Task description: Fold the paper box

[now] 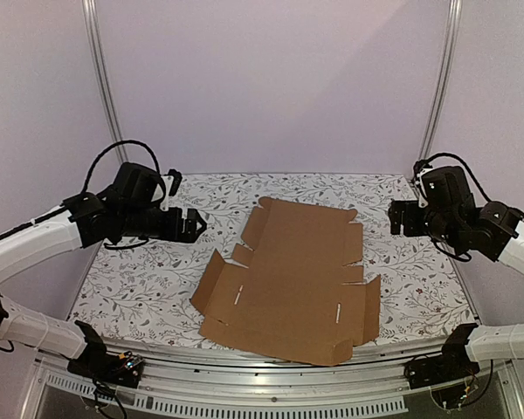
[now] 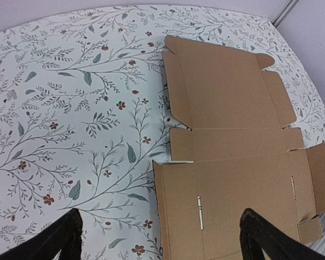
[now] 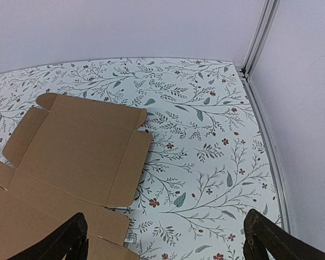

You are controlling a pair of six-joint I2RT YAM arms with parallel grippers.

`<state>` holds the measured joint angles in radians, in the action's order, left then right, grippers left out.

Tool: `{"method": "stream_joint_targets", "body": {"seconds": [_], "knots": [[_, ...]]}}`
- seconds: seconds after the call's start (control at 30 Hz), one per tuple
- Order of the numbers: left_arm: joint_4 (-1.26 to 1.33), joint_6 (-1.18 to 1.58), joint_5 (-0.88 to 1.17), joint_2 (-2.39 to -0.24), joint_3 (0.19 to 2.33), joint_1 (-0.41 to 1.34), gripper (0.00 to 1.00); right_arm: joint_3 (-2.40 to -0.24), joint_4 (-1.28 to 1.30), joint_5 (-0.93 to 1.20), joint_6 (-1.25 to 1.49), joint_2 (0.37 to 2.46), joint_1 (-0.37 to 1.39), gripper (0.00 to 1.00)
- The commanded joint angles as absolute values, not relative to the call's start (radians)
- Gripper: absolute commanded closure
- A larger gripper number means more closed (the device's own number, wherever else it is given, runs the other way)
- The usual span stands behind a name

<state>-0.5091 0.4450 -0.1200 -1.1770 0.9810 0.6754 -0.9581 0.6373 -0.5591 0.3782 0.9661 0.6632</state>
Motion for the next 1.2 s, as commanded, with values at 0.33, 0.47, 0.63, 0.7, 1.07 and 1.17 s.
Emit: {"method": "stream_joint_targets", "body": {"seconds": [0.33,0.47,0.63,0.7,1.07,1.17], "knots": [[-0.604,0.509,-0.076,-1.306,0.959,0.724,0.00,-0.940,0.891,-0.356,0.460,0.982,0.672,0.01],[-0.595,0.526,-0.068,-1.333,0.953,0.737,0.00,-0.902,0.913,-0.262,0.512,1.008,0.673,0.01],[-0.589,0.527,-0.068,-1.366,0.957,0.751,0.00,-0.824,0.900,-0.138,0.593,1.035,0.673,0.02],[-0.585,0.528,-0.073,-1.371,0.959,0.753,0.01,-0.789,0.882,-0.092,0.617,1.041,0.673,0.03],[-0.590,0.520,-0.104,-1.351,0.964,0.756,0.00,-0.673,0.812,0.020,0.718,1.036,0.673,0.20],[-0.594,0.518,-0.108,-1.325,0.966,0.756,0.00,-0.675,0.797,0.009,0.714,1.058,0.673,0.25]]}}
